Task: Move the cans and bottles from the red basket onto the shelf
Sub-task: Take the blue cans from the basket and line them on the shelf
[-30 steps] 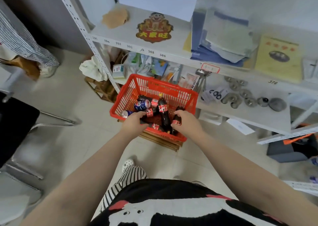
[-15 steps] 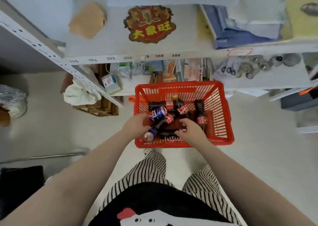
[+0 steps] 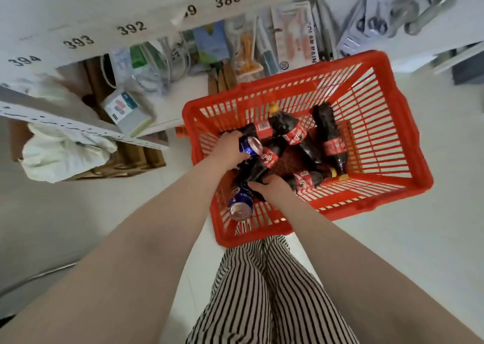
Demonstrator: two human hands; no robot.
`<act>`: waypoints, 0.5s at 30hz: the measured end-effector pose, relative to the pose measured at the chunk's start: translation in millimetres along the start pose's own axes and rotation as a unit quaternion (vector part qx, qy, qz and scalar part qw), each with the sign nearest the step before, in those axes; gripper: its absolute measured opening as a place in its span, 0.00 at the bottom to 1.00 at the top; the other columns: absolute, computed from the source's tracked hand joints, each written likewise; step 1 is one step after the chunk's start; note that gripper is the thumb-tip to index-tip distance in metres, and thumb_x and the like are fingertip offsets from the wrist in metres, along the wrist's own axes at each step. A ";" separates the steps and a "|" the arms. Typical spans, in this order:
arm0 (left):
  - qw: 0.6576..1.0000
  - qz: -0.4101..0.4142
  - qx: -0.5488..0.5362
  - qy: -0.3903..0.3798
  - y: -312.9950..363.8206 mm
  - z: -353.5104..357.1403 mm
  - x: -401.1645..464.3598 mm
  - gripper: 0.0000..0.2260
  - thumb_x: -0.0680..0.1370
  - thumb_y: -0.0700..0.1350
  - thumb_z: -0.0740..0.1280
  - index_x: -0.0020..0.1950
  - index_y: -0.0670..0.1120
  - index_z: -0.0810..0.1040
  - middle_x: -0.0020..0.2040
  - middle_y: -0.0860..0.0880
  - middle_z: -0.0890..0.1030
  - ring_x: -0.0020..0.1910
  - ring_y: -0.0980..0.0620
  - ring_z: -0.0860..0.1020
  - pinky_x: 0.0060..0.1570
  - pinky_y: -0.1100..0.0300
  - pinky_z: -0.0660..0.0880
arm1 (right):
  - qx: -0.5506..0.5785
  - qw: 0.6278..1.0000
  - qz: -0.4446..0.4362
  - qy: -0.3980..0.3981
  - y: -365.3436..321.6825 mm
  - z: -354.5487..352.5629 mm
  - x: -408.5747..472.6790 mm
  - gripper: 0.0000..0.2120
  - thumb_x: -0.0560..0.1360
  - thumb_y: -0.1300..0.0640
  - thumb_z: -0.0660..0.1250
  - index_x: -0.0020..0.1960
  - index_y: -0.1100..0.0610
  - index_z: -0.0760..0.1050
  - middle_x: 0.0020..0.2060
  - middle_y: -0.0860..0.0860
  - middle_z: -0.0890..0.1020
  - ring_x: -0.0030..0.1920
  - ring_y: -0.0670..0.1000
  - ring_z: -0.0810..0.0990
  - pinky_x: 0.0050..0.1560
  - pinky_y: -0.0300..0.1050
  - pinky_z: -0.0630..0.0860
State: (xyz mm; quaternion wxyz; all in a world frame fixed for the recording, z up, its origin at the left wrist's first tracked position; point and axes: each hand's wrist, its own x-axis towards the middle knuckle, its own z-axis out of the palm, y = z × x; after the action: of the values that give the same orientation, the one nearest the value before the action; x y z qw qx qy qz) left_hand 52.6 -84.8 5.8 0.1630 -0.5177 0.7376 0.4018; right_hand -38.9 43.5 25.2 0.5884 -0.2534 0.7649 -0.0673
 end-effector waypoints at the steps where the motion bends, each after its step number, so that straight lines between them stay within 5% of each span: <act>1: 1.000 -0.002 0.007 -0.009 -3.5 6.5 10.7 0.27 0.74 0.45 0.71 0.70 0.39 0.67 0.67 0.40 0.73 0.66 0.41 0.70 0.62 0.53 0.68 | 0.009 1.000 0.009 -0.013 0.9 6.5 10.9 0.17 0.76 0.46 0.65 0.56 0.59 0.77 0.51 0.56 0.81 0.58 0.58 0.77 0.53 0.46 0.70; 6: 0.999 -0.016 0.029 -0.021 -17.4 35.7 44.7 0.30 0.70 0.49 0.74 0.68 0.41 0.68 0.65 0.39 0.73 0.64 0.40 0.71 0.58 0.52 0.68 | 0.062 0.992 0.089 -0.058 6.8 29.7 40.7 0.29 0.76 0.44 0.66 0.67 0.64 0.71 0.64 0.59 0.77 0.63 0.59 0.75 0.55 0.45 0.69; 15: 0.992 -0.009 0.116 0.056 -17.0 55.1 54.1 0.34 0.69 0.51 0.76 0.67 0.40 0.64 0.66 0.38 0.67 0.65 0.38 0.68 0.62 0.50 0.67 | 0.098 0.986 0.108 -0.075 5.1 45.1 53.6 0.33 0.70 0.45 0.73 0.67 0.63 0.71 0.62 0.59 0.78 0.60 0.58 0.77 0.58 0.48 0.74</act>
State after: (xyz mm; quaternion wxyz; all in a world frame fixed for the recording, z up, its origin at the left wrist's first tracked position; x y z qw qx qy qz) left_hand 35.9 -79.4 -71.4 0.1836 -0.5237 0.7825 0.2822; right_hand -8.0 31.7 -36.7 0.6697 -0.1142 0.7315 -0.0589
